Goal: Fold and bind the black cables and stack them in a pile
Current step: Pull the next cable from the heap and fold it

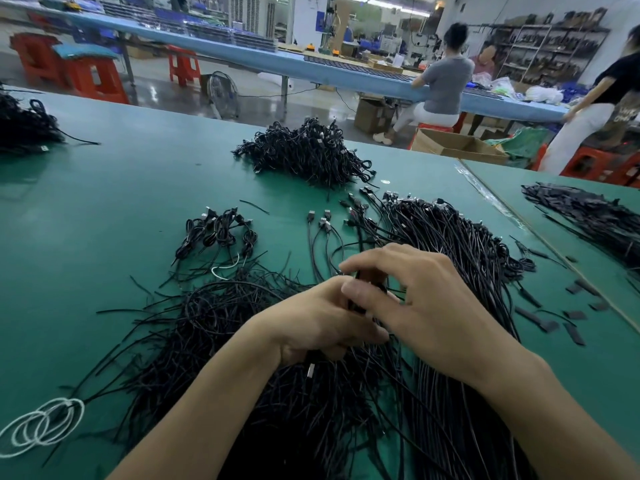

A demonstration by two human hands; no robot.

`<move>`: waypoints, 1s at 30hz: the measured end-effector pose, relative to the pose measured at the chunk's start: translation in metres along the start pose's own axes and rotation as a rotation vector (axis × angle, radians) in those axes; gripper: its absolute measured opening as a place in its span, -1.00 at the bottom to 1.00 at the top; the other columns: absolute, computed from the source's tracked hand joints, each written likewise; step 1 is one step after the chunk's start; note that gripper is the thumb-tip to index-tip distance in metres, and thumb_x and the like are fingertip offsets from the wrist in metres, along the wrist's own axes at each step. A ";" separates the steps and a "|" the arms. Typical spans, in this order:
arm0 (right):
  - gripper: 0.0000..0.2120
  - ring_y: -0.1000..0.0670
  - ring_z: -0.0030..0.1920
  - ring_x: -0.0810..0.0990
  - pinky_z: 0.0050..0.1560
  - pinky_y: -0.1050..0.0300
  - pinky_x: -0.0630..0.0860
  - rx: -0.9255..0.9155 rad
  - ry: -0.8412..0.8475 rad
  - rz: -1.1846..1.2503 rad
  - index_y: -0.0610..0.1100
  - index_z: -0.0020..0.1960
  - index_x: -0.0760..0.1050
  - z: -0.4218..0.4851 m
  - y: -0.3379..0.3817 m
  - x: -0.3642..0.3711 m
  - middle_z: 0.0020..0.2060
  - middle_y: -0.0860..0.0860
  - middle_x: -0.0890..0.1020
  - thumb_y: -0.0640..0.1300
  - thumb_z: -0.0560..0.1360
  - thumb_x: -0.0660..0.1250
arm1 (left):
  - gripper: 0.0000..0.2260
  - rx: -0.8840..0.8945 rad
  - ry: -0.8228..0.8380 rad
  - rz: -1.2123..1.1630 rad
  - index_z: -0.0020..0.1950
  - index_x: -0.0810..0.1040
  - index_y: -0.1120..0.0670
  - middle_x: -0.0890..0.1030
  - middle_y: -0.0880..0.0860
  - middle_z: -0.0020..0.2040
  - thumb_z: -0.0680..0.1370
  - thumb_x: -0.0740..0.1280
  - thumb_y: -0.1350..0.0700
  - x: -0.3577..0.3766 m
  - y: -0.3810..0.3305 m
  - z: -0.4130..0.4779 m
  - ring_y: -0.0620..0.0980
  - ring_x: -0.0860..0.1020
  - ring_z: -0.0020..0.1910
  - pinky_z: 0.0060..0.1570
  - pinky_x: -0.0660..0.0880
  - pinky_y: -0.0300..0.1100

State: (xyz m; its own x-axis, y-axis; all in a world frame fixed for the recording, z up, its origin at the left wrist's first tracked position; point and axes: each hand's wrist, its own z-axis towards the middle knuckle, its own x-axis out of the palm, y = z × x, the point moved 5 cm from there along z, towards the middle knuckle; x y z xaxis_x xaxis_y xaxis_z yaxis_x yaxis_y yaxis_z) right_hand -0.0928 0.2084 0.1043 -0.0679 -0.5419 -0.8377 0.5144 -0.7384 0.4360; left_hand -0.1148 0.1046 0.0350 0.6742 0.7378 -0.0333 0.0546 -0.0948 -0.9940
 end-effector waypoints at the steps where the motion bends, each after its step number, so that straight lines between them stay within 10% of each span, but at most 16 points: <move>1: -0.76 0.17 0.08 0.55 0.16 0.04 0.50 0.018 -0.023 0.000 0.14 0.13 0.60 0.001 -0.002 -0.001 -0.02 0.22 0.61 0.14 0.53 0.26 | -0.91 -0.001 -0.031 0.029 0.00 0.50 0.21 0.36 -0.04 -0.40 0.54 0.38 0.32 -0.002 0.001 0.001 -0.14 0.28 -0.50 -0.55 0.24 -0.29; 12: -0.82 0.19 -0.07 0.56 -0.05 0.34 0.46 0.032 -0.168 -0.030 0.17 0.11 0.60 -0.003 -0.010 -0.011 -0.12 0.19 0.55 0.02 0.51 0.40 | -0.68 0.043 -0.123 -0.087 -0.24 0.52 -0.07 0.35 -0.09 -0.43 0.54 0.38 0.34 -0.006 0.000 0.003 -0.16 0.29 -0.49 -0.57 0.24 -0.31; 30: -0.77 0.14 -0.14 0.57 -0.09 -0.03 0.59 0.125 -0.164 -0.094 0.08 0.01 0.67 -0.006 0.000 0.004 -0.17 0.17 0.55 0.13 0.49 0.31 | -0.83 0.159 -0.173 -0.059 -0.12 0.52 -0.02 0.41 -0.16 -0.46 0.38 0.28 0.22 -0.003 -0.006 0.005 -0.17 0.25 -0.51 -0.55 0.15 -0.30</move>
State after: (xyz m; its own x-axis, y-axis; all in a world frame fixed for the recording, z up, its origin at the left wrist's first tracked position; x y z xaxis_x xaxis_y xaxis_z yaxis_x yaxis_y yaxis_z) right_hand -0.0879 0.2087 0.0992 -0.2539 -0.5184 -0.8166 0.3898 -0.8275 0.4041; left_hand -0.1209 0.1061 0.0405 0.5361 0.8439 0.0219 -0.0353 0.0484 -0.9982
